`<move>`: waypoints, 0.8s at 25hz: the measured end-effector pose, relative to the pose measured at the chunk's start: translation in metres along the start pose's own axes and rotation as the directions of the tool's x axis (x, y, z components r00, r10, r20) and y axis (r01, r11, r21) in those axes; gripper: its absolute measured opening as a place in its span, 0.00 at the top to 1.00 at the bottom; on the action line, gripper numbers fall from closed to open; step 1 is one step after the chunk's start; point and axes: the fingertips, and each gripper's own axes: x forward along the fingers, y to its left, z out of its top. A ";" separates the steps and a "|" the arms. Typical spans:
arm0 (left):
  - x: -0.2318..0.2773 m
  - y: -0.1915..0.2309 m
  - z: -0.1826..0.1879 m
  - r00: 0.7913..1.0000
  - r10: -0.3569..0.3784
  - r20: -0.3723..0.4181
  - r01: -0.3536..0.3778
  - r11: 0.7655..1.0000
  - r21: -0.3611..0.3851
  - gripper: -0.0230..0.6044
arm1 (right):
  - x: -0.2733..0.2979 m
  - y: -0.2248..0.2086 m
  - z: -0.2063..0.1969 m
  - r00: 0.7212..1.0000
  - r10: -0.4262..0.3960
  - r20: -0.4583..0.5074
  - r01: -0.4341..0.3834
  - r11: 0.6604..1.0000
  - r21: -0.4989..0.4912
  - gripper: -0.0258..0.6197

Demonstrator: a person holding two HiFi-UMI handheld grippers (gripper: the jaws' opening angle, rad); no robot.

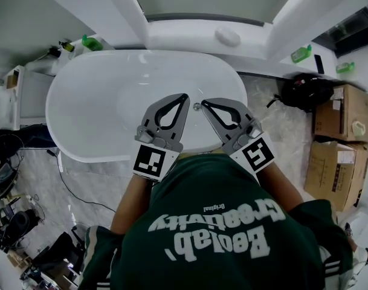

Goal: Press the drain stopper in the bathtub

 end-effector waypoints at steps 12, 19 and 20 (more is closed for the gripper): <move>0.007 -0.008 0.000 0.999 -0.051 -0.010 0.051 0.998 0.037 0.96 | -0.002 -0.001 0.003 1.000 -0.006 -0.017 0.006 1.000 -0.002 0.94; 0.011 -0.012 -0.003 0.998 -0.062 -0.024 0.063 0.997 0.054 0.96 | -0.006 -0.005 0.001 1.000 -0.010 -0.006 0.010 0.999 0.045 0.94; 0.011 -0.012 -0.003 0.998 -0.062 -0.024 0.063 0.997 0.054 0.96 | -0.006 -0.006 0.001 1.000 -0.010 -0.006 0.010 0.999 0.043 0.94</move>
